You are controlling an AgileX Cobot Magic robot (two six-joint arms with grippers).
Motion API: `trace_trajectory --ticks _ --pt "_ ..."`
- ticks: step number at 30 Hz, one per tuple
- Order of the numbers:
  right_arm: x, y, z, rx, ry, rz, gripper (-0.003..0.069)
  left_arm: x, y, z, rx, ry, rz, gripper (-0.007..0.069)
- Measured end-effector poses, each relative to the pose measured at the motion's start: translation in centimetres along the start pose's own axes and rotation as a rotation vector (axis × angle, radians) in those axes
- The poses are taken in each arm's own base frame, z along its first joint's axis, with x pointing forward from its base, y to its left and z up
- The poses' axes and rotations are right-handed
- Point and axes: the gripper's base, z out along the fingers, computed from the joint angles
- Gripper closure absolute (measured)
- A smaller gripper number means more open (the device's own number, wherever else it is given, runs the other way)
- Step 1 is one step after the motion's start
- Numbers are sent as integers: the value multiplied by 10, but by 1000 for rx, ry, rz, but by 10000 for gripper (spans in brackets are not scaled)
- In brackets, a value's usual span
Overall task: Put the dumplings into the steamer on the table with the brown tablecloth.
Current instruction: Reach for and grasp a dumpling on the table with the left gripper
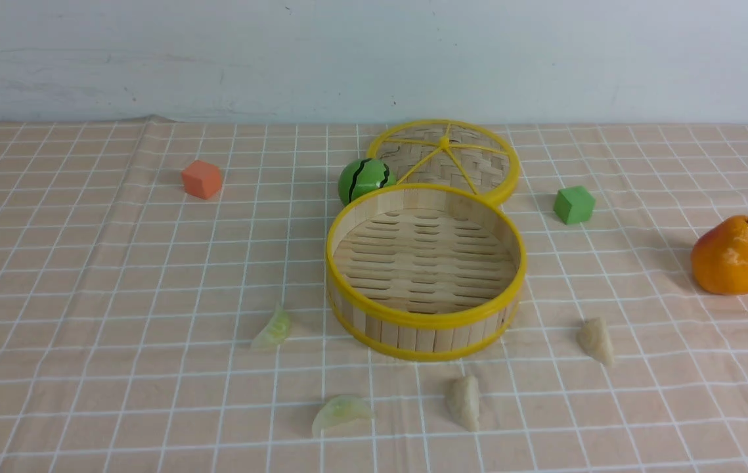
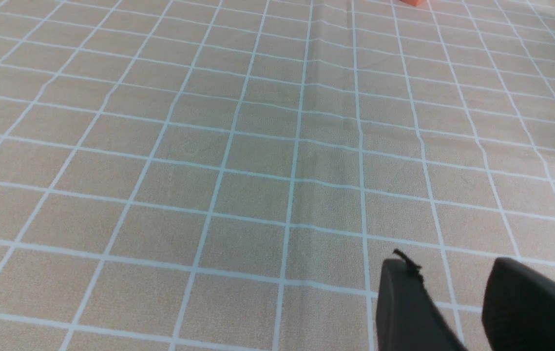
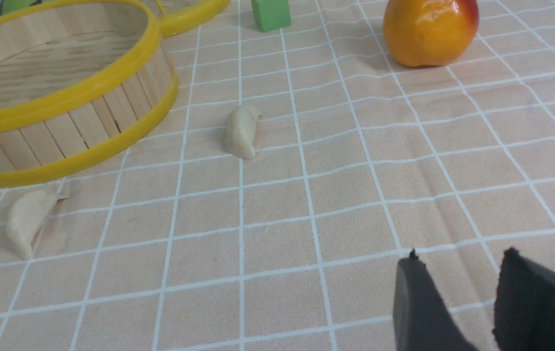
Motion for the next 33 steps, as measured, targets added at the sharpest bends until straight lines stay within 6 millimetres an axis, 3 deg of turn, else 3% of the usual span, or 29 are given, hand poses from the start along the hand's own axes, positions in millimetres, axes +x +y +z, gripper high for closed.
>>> trace_trajectory --ticks 33 --pt "0 -1 0 6 -2 -15 420 0 0 0 0 1 -1 386"
